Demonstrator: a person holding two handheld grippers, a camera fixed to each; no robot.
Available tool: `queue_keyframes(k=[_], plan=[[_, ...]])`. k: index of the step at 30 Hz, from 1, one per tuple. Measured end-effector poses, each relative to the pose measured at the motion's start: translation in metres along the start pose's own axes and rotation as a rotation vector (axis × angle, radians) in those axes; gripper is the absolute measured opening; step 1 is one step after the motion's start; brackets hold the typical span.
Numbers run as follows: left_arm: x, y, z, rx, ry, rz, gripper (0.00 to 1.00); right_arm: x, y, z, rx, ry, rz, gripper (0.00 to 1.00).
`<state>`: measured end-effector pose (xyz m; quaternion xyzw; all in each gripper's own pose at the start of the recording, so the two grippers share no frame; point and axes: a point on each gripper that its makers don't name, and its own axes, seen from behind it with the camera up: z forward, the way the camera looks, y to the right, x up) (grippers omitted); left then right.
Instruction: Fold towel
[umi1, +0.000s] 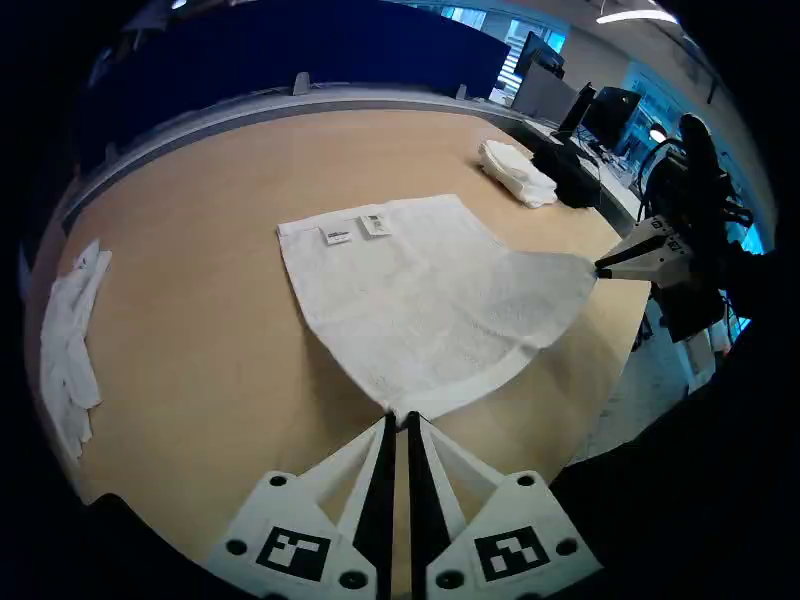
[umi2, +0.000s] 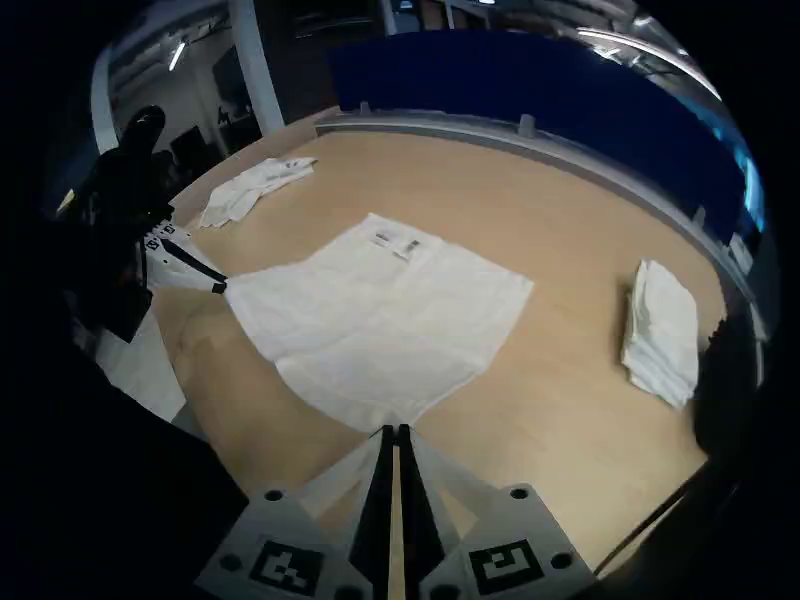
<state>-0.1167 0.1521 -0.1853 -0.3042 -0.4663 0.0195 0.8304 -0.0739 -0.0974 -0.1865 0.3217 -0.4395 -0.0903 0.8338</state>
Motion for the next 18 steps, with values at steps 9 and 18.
queue_keyframes(k=[9, 18], plan=[[0.026, 0.001, -0.014, -0.014, 0.019, -0.059, 0.08, 0.032, 0.005, -0.005, -0.003, 0.047, 0.001, 0.04], [0.056, -0.013, -0.023, -0.012, 0.028, -0.161, 0.08, 0.061, 0.023, -0.009, -0.016, 0.082, 0.017, 0.04]])
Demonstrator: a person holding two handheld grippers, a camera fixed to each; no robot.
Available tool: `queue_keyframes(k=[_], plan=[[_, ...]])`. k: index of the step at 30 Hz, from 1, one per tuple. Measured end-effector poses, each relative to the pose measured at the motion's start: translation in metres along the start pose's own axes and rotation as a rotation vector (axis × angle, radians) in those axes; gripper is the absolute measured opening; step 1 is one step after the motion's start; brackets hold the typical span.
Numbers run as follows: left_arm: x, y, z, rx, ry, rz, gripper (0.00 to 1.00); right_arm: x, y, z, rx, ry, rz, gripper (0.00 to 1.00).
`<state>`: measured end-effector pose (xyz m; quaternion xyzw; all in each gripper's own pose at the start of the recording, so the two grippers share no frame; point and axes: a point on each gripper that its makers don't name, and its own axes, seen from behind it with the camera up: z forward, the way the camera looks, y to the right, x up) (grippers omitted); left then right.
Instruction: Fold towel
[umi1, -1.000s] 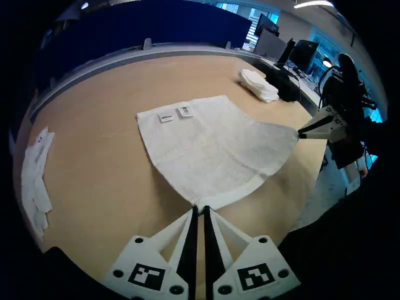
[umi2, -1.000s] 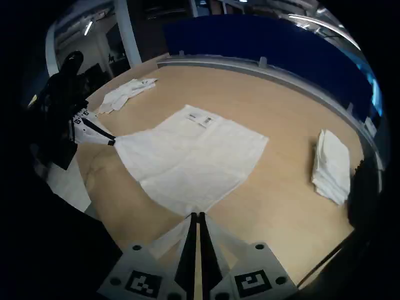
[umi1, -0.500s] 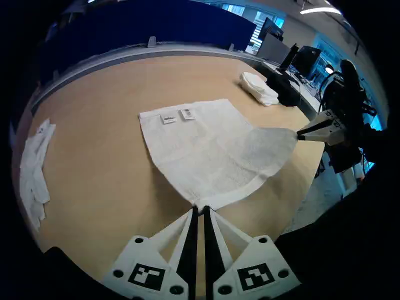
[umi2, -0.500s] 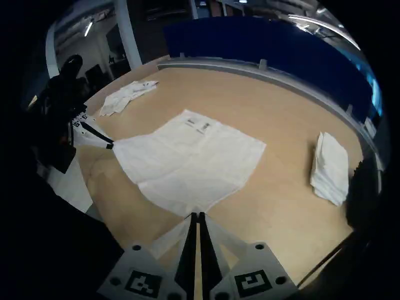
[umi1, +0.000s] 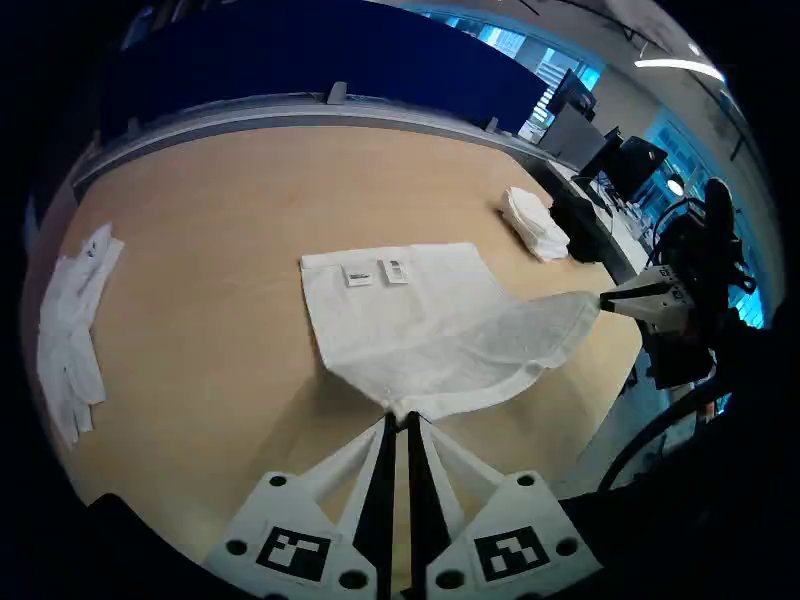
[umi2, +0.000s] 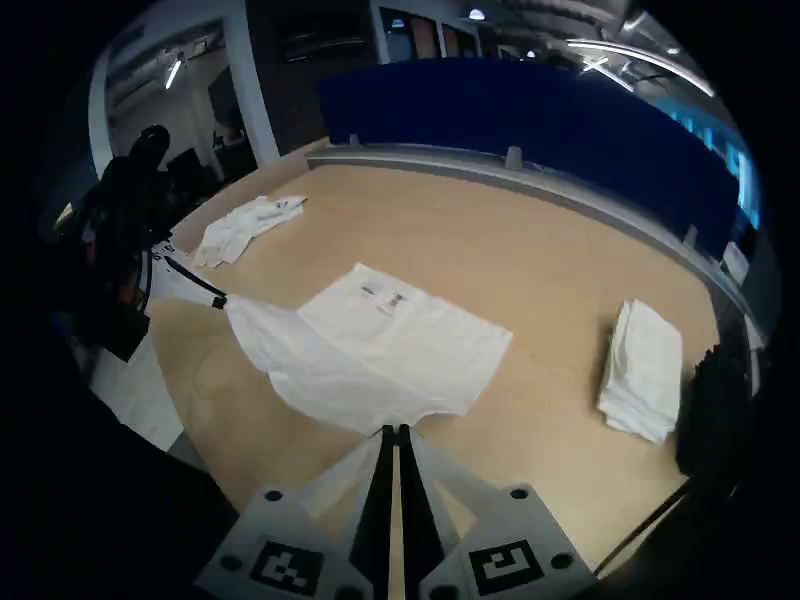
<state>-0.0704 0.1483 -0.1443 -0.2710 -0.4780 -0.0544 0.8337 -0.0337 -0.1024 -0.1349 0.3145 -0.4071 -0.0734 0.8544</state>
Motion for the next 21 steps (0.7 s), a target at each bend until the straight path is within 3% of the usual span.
queue_keyframes(k=[5, 11, 17, 21], plan=[[0.019, -0.006, 0.000, 0.001, 0.003, -0.037, 0.08, 0.012, 0.011, 0.002, -0.007, 0.005, 0.003, 0.04], [0.040, -0.015, 0.009, 0.010, -0.002, -0.081, 0.08, 0.027, 0.031, 0.018, -0.024, 0.007, 0.015, 0.04], [0.059, -0.031, 0.033, 0.024, -0.007, -0.115, 0.08, 0.038, 0.054, 0.045, -0.035, 0.004, 0.037, 0.04], [0.065, -0.044, 0.055, 0.041, -0.025, -0.109, 0.08, 0.039, 0.066, 0.066, -0.039, -0.007, 0.060, 0.04]])
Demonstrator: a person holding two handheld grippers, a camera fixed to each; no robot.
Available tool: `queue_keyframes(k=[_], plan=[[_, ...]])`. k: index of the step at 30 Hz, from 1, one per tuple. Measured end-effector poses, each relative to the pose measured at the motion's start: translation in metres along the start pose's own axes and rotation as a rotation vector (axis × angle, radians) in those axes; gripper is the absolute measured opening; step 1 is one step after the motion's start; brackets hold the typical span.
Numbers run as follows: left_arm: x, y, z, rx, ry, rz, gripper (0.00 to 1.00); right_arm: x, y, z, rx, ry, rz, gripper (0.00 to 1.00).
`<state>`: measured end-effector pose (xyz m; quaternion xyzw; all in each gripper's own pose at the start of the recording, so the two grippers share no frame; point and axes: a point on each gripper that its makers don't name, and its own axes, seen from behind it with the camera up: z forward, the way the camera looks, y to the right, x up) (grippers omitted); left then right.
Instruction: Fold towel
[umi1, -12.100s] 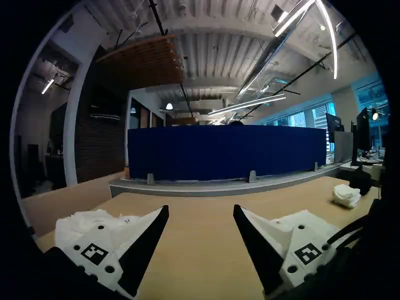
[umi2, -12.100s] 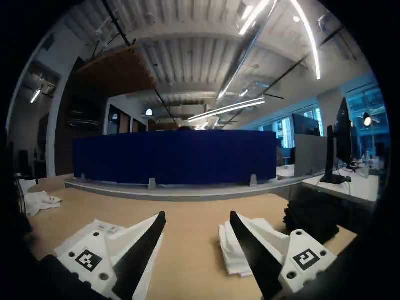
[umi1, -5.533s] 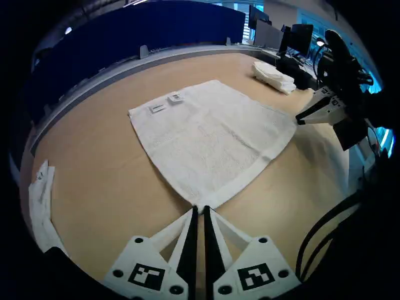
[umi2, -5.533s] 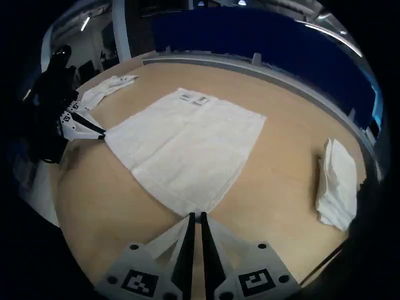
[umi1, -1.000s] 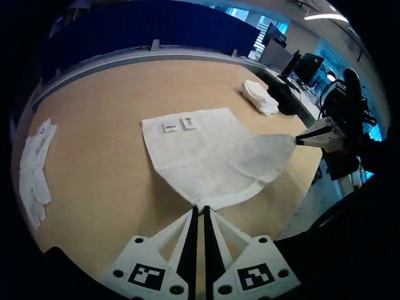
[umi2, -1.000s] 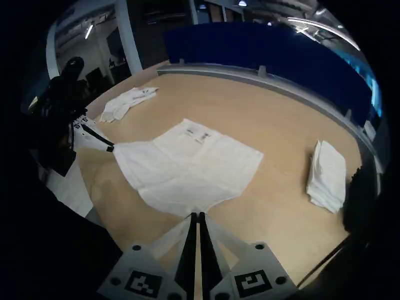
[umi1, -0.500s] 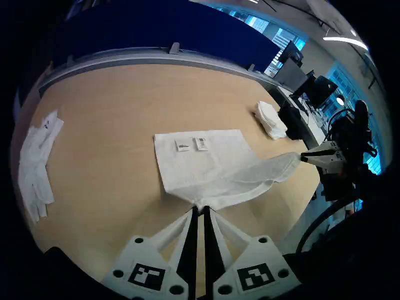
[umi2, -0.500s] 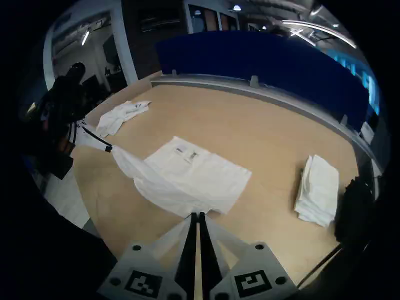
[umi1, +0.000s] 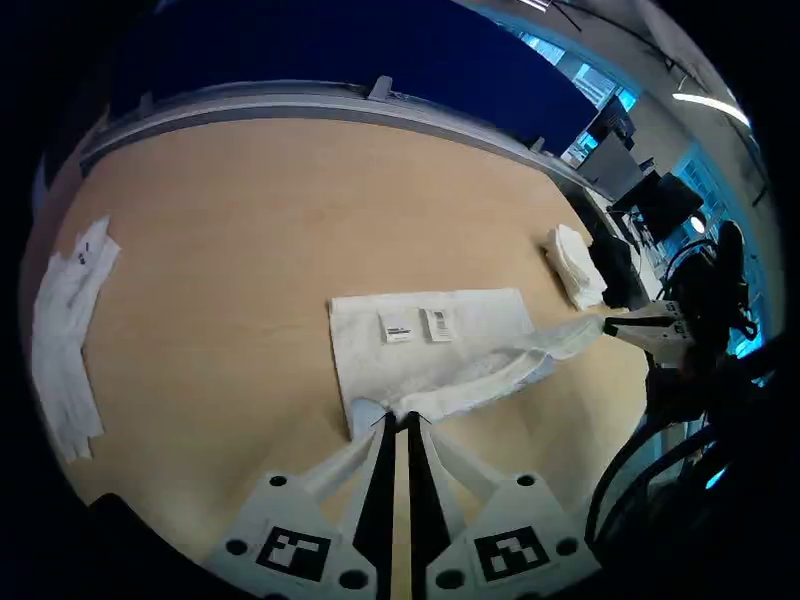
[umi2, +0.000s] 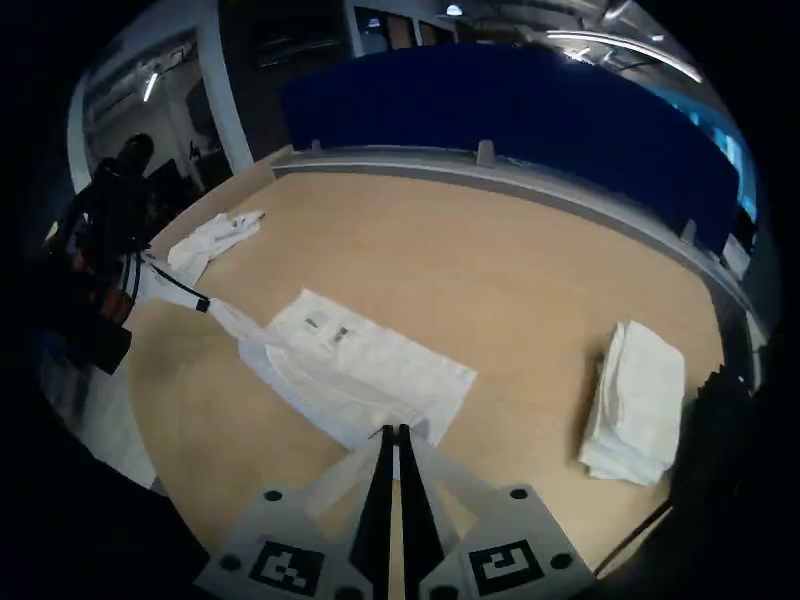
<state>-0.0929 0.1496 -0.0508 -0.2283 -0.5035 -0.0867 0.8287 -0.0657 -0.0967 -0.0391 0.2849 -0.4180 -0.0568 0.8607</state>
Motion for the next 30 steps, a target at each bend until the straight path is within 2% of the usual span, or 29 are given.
queue_keyframes(k=[5, 12, 24, 30], plan=[[0.003, -0.015, 0.030, 0.024, -0.038, 0.012, 0.08, -0.004, 0.012, 0.023, -0.009, -0.027, 0.035, 0.04], [0.006, -0.025, 0.059, 0.024, -0.083, -0.021, 0.08, -0.013, 0.025, 0.048, -0.017, -0.062, 0.087, 0.04], [0.021, -0.041, 0.083, 0.041, -0.086, -0.018, 0.10, -0.010, 0.039, 0.070, -0.046, -0.061, 0.116, 0.05], [0.027, -0.049, 0.089, 0.065, -0.081, -0.013, 0.21, -0.004, 0.047, 0.080, -0.071, -0.063, 0.112, 0.07]])
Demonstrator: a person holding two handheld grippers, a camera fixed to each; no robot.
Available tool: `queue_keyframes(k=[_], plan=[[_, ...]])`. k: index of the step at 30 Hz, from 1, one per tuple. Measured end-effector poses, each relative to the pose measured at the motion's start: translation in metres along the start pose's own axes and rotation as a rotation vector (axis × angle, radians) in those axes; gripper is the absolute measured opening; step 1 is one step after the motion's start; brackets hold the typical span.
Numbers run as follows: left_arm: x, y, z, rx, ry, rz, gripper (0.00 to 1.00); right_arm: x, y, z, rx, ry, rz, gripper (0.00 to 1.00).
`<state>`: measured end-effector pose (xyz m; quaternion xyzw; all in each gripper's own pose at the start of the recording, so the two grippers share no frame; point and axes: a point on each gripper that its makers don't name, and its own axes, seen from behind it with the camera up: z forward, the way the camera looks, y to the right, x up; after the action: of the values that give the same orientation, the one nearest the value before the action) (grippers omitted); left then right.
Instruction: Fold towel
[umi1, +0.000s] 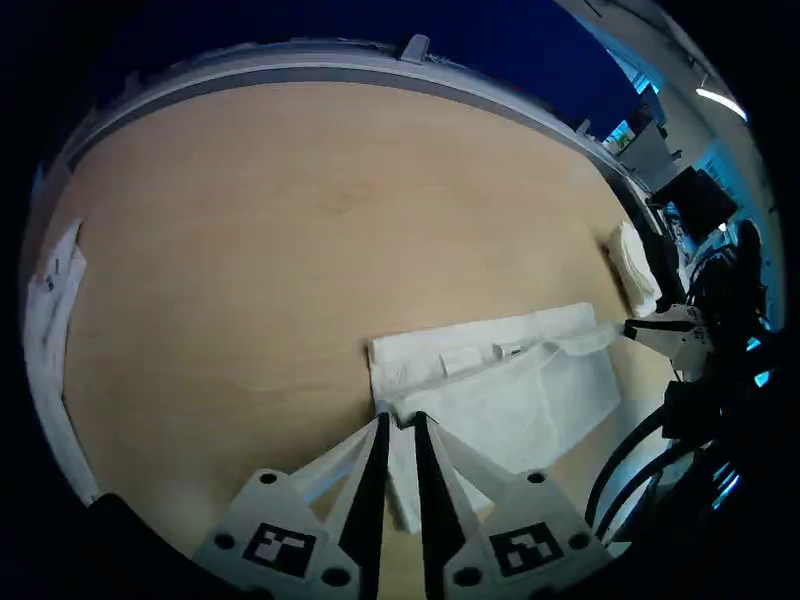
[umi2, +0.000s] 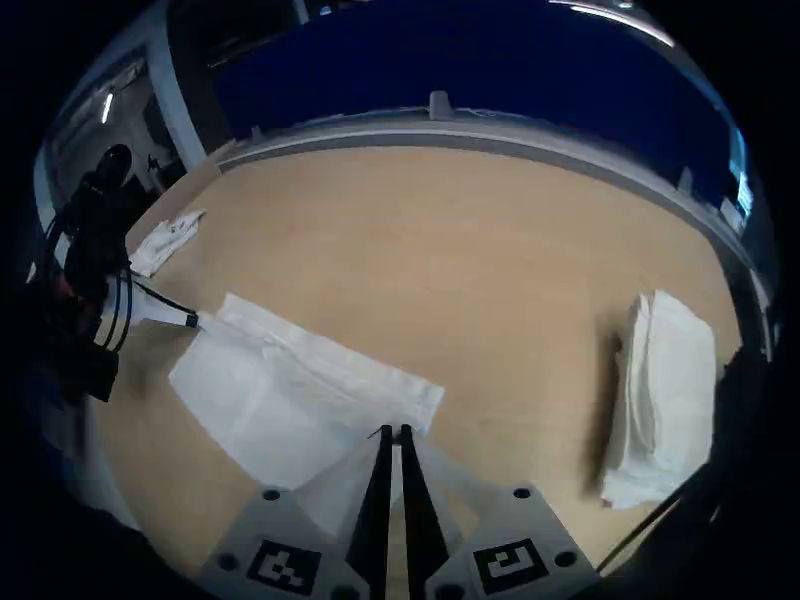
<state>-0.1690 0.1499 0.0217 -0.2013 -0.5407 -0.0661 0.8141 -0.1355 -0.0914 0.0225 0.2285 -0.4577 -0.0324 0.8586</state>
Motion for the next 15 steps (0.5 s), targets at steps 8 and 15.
queue_keyframes(k=[8, 15], plan=[[0.005, -0.007, 0.000, 0.027, 0.015, 0.006, 0.50, 0.007, 0.009, 0.004, -0.036, 0.012, -0.010, 0.41], [0.012, -0.011, -0.005, 0.031, 0.040, -0.015, 0.88, 0.011, 0.012, 0.002, -0.056, 0.036, -0.024, 0.81]])
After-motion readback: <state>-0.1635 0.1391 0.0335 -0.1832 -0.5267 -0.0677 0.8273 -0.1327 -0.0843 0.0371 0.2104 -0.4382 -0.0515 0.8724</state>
